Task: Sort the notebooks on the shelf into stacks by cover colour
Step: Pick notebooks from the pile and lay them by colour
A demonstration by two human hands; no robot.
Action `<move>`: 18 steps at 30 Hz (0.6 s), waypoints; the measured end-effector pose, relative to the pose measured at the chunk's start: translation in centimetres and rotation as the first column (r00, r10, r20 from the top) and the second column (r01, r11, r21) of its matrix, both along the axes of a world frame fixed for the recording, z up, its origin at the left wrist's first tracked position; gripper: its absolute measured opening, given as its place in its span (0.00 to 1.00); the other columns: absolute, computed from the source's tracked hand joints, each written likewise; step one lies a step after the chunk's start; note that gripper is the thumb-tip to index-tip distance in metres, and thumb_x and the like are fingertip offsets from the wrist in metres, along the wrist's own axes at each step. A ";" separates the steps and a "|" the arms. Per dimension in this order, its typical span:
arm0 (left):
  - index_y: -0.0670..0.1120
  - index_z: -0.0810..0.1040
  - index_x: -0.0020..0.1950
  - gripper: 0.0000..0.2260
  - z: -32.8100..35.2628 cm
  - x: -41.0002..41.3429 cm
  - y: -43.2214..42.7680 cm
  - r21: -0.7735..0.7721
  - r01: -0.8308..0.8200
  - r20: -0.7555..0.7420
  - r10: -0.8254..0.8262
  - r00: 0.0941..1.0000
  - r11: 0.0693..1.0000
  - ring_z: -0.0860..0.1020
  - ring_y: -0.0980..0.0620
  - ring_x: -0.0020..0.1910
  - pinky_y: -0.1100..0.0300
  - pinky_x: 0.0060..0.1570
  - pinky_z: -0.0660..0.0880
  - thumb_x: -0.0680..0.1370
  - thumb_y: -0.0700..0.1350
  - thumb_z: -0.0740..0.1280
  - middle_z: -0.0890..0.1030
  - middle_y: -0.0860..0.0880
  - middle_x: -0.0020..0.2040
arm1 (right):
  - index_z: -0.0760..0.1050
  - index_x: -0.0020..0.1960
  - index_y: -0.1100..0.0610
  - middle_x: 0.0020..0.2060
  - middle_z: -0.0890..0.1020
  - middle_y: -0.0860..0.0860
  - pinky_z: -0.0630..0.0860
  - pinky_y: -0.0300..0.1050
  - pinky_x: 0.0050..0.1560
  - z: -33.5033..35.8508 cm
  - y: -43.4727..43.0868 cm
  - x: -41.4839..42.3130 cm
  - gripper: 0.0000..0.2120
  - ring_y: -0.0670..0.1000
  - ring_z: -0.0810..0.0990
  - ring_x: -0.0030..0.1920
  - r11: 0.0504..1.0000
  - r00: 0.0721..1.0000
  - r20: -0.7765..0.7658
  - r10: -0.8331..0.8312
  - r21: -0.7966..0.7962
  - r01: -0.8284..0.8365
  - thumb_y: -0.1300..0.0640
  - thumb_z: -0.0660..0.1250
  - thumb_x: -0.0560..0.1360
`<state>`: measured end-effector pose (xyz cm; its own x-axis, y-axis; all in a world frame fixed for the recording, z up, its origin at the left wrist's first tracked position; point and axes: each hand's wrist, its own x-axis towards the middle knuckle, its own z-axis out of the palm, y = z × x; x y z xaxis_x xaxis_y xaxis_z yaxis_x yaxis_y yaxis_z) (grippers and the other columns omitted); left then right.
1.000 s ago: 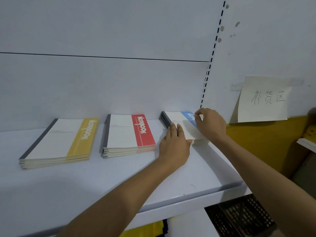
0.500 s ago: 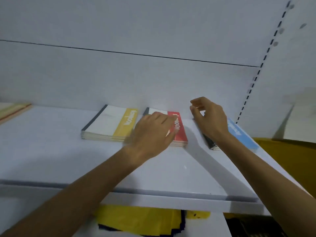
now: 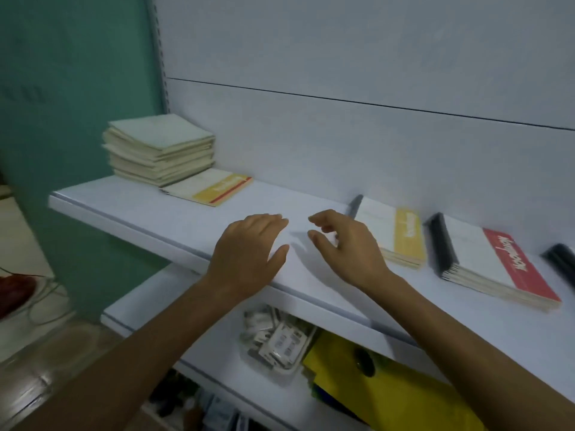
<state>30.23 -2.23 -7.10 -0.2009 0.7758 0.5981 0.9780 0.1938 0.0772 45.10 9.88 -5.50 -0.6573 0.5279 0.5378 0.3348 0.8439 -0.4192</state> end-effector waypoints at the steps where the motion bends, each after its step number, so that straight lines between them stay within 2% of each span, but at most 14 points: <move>1: 0.45 0.79 0.61 0.22 -0.1 -2.1 -1.5 -0.007 -0.007 0.005 0.007 1.000 1.000 0.80 0.47 0.56 0.51 0.53 0.76 0.75 0.55 0.57 0.81 0.47 0.58 | 0.75 0.61 0.51 0.56 0.81 0.47 0.76 0.46 0.53 -0.2 -1.0 -2.2 0.14 0.46 0.78 0.53 1.000 1.000 0.002 0.008 -0.018 -0.008 0.49 0.63 0.78; 5: 0.45 0.78 0.62 0.22 -1.7 -10.3 -7.3 -0.013 -0.049 0.032 0.049 0.998 0.999 0.79 0.46 0.57 0.50 0.56 0.75 0.76 0.55 0.57 0.81 0.47 0.59 | 0.75 0.62 0.50 0.58 0.79 0.46 0.71 0.41 0.53 -1.6 -4.9 -10.9 0.14 0.47 0.76 0.57 0.998 0.997 0.050 0.062 -0.002 -0.062 0.50 0.62 0.78; 9: 0.44 0.77 0.63 0.23 -2.6 -16.1 -10.2 -0.021 -0.030 0.136 0.033 0.990 0.999 0.77 0.46 0.60 0.48 0.59 0.73 0.77 0.56 0.55 0.80 0.47 0.61 | 0.75 0.62 0.51 0.59 0.78 0.46 0.70 0.42 0.55 -2.5 -7.5 -16.1 0.14 0.47 0.75 0.58 0.996 0.996 0.056 0.071 -0.060 -0.067 0.51 0.63 0.78; 15: 0.45 0.78 0.63 0.23 -1.7 -20.3 -7.9 0.053 0.023 0.190 -0.033 0.981 0.998 0.77 0.48 0.60 0.52 0.60 0.72 0.76 0.57 0.55 0.80 0.48 0.60 | 0.75 0.61 0.51 0.59 0.78 0.47 0.71 0.42 0.57 -1.4 -6.1 -20.5 0.13 0.47 0.75 0.58 0.991 0.999 0.039 0.007 -0.133 -0.002 0.50 0.63 0.78; 18: 0.44 0.80 0.60 0.21 -1.6 -21.0 -5.5 0.085 0.064 0.216 -0.081 0.973 0.994 0.78 0.48 0.58 0.54 0.56 0.75 0.76 0.55 0.59 0.81 0.48 0.58 | 0.75 0.62 0.51 0.60 0.78 0.48 0.71 0.42 0.58 -1.3 -4.5 -21.1 0.14 0.47 0.75 0.58 0.992 0.994 0.105 -0.011 -0.122 0.024 0.50 0.63 0.78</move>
<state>9.21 -7.77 -8.73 -0.2788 0.7466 0.6040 0.9468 0.1085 0.3029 24.04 5.42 -6.85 -0.6963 0.5977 0.3974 0.3965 0.7819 -0.4810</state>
